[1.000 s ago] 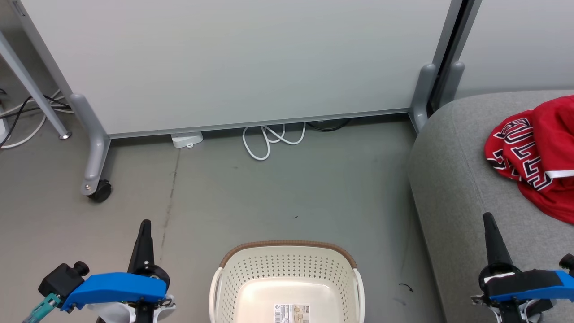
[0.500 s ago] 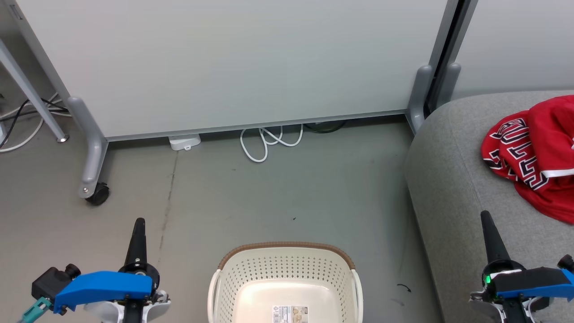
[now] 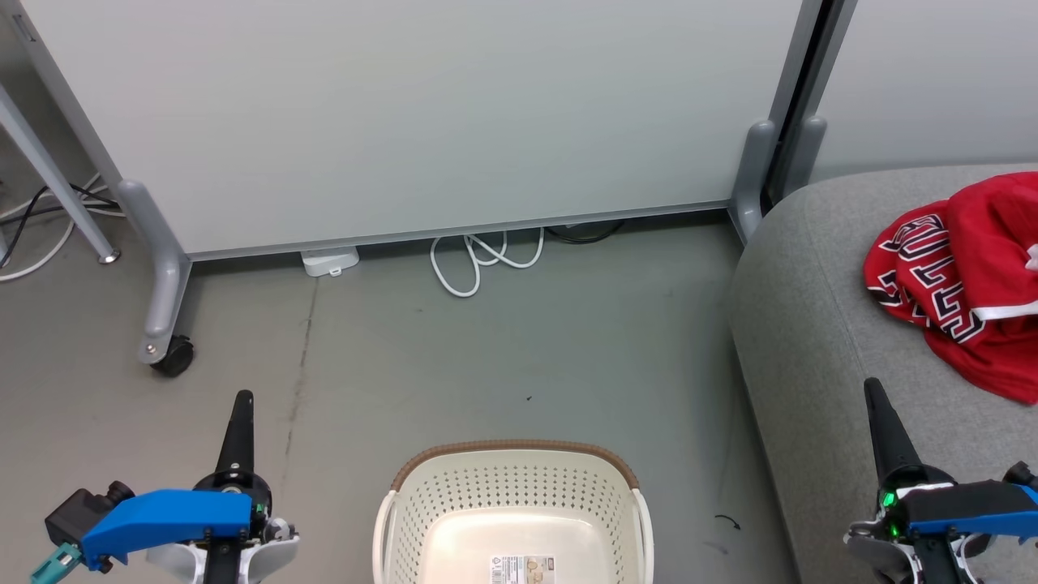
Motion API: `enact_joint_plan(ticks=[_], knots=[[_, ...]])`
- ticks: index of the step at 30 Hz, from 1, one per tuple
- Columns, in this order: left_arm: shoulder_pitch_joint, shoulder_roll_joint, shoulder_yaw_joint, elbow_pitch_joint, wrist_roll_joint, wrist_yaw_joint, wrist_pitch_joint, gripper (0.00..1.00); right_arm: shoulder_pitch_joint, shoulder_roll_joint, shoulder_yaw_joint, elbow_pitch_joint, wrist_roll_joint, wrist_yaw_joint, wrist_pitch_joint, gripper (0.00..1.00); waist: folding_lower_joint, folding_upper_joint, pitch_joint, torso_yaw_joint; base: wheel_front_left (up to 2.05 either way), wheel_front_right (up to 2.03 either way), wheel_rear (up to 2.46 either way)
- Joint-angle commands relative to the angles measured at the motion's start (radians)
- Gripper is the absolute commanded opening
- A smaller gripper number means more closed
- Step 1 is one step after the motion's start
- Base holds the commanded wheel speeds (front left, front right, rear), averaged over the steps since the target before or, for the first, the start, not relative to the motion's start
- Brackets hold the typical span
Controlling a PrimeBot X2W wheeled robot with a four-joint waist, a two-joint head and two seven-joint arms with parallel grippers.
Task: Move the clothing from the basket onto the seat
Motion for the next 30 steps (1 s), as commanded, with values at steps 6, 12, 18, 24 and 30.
enact_joint_plan(ticks=[6,12,18,24,30], knots=[[-0.023,0.0,0.019,-0.015,-0.07,-0.008,0.02,0.0,-0.023,-0.008,0.003,-0.002,0.074,0.001,0.019,0.0,0.0,0.0,-0.003,-0.004,0.0,0.0,0.0],[-0.022,-0.001,0.028,-0.018,-0.126,-0.009,0.034,0.0,-0.027,-0.008,0.004,0.0,0.134,0.001,0.034,0.0,0.0,0.0,-0.006,-0.007,0.0,0.0,0.0],[-0.023,-0.001,0.036,-0.021,-0.163,-0.01,0.044,0.0,-0.028,-0.008,0.005,0.001,0.174,0.001,0.044,0.0,0.0,0.0,-0.008,-0.01,0.0,0.0,0.0],[-0.022,-0.001,0.045,-0.023,-0.207,-0.012,0.056,0.0,-0.029,-0.009,0.007,0.002,0.221,0.001,0.055,0.0,0.0,0.0,-0.01,-0.013,0.0,0.0,0.0],[-0.024,-0.001,0.053,-0.026,-0.25,-0.014,0.068,0.0,-0.03,-0.009,0.008,0.004,0.265,0.001,0.067,0.0,0.0,0.0,-0.012,-0.016,0.0,0.0,0.0]])
